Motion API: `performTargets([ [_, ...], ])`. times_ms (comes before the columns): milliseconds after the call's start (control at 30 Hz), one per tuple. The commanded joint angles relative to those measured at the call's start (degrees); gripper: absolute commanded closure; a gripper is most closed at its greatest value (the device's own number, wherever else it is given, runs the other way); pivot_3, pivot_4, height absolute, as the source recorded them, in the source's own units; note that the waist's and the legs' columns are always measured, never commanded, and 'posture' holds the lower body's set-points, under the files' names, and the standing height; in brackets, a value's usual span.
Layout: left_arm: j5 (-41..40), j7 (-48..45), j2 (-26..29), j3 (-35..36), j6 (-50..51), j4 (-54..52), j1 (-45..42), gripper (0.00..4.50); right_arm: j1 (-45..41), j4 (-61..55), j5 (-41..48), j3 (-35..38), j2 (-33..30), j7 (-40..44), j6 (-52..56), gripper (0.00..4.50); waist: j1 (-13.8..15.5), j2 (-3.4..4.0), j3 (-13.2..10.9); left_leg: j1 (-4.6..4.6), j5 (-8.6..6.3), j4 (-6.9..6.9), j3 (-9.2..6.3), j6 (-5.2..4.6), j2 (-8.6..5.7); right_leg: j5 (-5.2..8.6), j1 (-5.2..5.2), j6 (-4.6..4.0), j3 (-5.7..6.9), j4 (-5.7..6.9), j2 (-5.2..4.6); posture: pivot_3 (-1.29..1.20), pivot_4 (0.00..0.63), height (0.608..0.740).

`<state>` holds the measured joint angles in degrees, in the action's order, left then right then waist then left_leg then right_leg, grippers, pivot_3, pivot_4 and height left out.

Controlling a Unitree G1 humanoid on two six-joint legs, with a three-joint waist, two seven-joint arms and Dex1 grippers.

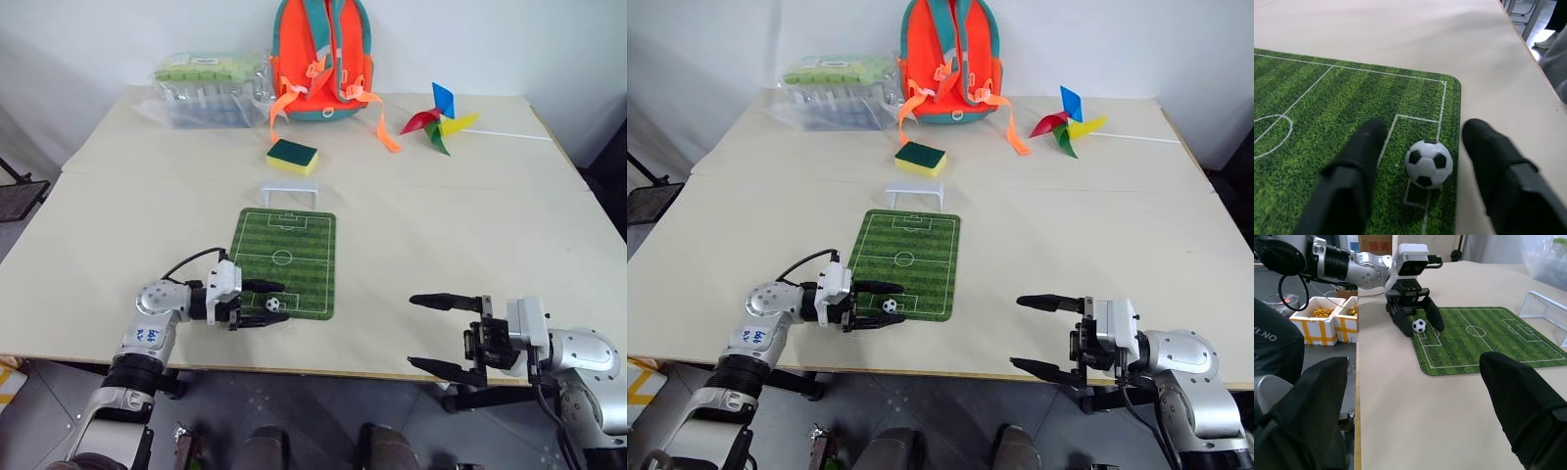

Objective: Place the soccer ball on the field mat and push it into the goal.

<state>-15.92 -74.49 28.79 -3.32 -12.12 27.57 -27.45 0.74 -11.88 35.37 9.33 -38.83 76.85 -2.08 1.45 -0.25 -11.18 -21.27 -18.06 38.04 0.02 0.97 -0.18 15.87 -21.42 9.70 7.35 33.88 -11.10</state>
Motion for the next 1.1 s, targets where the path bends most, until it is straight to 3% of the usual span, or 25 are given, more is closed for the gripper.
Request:
performTargets([
  [33,-0.12,0.09,-0.27,0.54,-1.59,-0.46,-0.78,0.95,-0.28,-0.65,0.84,0.58,0.21,0.03,-0.3,0.0,-0.02,0.0,0.0,0.0,0.0,0.0,0.0,0.0,0.0,0.0,0.0,0.0,0.0,0.0,0.0,0.0,0.15,0.74],
  [167,-0.73,-0.04,0.02,1.08,-1.83,-1.7,-0.23,0.95,-0.12,-0.65,0.95,0.36,0.3,0.17,-0.14,0.0,-0.04,0.0,0.0,0.0,0.0,0.0,0.0,0.0,0.0,0.0,0.0,0.0,0.0,0.0,0.0,0.0,0.15,0.74],
  [433,-6.27,1.63,2.75,5.0,3.9,-16.18,4.44,0.95,0.38,-0.06,0.91,0.08,0.23,1.14,-0.31,0.0,-0.09,0.0,0.0,0.0,0.0,0.0,0.0,0.0,0.01,0.0,0.0,0.0,-0.01,0.0,0.0,0.0,0.15,0.74],
  [533,-11.81,2.43,7.75,10.75,10.36,-25.75,9.53,0.95,0.29,0.47,0.93,0.52,0.24,1.58,-0.94,0.0,-0.42,0.0,0.0,0.01,-0.01,-0.02,0.0,0.01,0.04,0.0,-0.01,0.0,-0.03,0.0,0.01,0.0,0.15,0.74],
  [667,-14.92,-1.14,12.81,12.21,14.1,-32.29,17.52,1.76,0.13,1.13,0.58,1.4,0.68,1.66,-2.71,0.0,-0.69,0.03,-0.02,0.06,-0.04,-0.05,0.01,0.06,0.11,0.0,-0.02,-0.01,-0.08,0.0,0.09,0.0,0.15,0.74],
  [733,-14.57,-3.81,14.02,11.27,13.6,-32.24,20.31,2.53,0.27,1.45,0.58,1.29,0.57,2.22,-3.11,0.0,-0.51,0.04,-0.03,0.08,-0.05,-0.04,0.07,0.04,0.11,-0.01,-0.02,-0.01,-0.14,-0.01,0.09,0.0,0.15,0.74],
  [933,-11.69,-4.45,10.44,6.34,11.5,-29.98,20.83,4.46,1.42,1.01,0.74,0.6,0.85,2.36,-3.26,0.0,0.21,0.05,-0.03,0.05,-0.11,0.01,0.1,0.0,0.11,-0.01,-0.02,-0.02,-0.16,-0.03,0.09,0.0,0.15,0.74],
  [1100,-7.57,-0.15,6.44,3.59,10.01,-25.26,16.67,4.48,1.93,0.32,0.67,0.67,0.82,1.63,-2.9,0.0,0.03,0.04,-0.03,0.06,-0.12,0.01,0.12,0.02,0.12,-0.02,-0.04,-0.03,-0.17,-0.01,0.13,0.0,0.15,0.74],
])
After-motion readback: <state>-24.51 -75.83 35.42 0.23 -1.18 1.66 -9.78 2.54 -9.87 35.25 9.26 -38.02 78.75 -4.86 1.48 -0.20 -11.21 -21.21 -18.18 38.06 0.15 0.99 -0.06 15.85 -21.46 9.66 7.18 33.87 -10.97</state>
